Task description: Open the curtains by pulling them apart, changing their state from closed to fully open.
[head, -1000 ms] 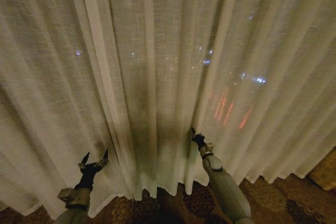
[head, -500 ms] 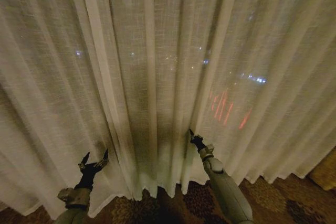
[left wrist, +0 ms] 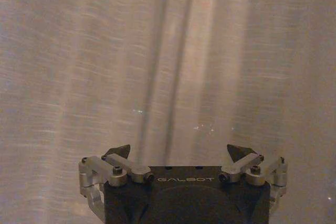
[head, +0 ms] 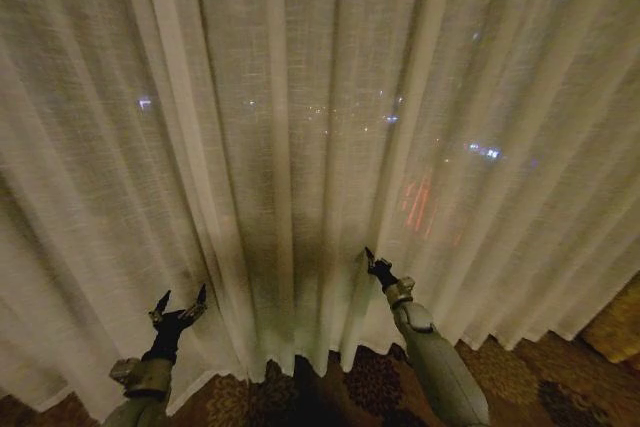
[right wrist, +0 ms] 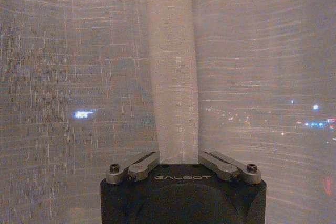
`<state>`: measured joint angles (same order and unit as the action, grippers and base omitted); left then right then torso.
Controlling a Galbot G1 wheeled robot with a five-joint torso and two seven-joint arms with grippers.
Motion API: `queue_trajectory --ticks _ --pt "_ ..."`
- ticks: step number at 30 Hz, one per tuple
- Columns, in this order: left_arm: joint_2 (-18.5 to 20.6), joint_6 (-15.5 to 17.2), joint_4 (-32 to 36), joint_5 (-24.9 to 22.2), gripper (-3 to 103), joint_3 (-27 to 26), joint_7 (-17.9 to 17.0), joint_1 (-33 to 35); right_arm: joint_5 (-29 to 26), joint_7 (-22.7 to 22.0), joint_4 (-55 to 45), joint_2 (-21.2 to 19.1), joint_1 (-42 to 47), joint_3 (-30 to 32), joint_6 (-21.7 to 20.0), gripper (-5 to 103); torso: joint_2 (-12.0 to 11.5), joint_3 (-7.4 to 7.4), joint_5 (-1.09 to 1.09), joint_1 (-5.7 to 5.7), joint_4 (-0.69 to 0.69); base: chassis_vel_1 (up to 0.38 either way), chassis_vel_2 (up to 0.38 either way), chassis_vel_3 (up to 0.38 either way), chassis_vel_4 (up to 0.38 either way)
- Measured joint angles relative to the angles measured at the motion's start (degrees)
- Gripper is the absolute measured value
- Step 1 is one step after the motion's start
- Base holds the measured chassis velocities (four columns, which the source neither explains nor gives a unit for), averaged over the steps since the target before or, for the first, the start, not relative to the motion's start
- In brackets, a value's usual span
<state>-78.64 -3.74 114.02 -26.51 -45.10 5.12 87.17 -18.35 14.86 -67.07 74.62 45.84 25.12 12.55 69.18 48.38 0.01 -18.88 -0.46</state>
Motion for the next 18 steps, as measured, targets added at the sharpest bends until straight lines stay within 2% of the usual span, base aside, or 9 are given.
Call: queue_trajectory --ticks 10,15,18 --pt "0.0 0.0 0.0 0.0 100 0.0 0.0 0.0 -0.2 1.2 1.0 -0.1 -0.5 0.5 0.5 0 0.0 0.00 -0.01 0.01 0.00 -0.287 -0.283 0.283 0.280" --pt "0.0 0.0 0.0 0.0 100 0.0 0.0 0.0 -0.2 1.8 1.2 -0.1 -0.5 0.9 0.7 0 0.0 -0.01 -0.05 0.01 0.01 -0.339 -0.369 0.347 0.354" --pt "0.0 0.0 0.0 0.0 100 0.0 0.0 0.0 -0.2 2.0 1.3 -0.1 -0.3 1.1 0.9 0 0.0 0.00 0.02 0.00 0.00 -0.347 -0.363 0.365 0.349"
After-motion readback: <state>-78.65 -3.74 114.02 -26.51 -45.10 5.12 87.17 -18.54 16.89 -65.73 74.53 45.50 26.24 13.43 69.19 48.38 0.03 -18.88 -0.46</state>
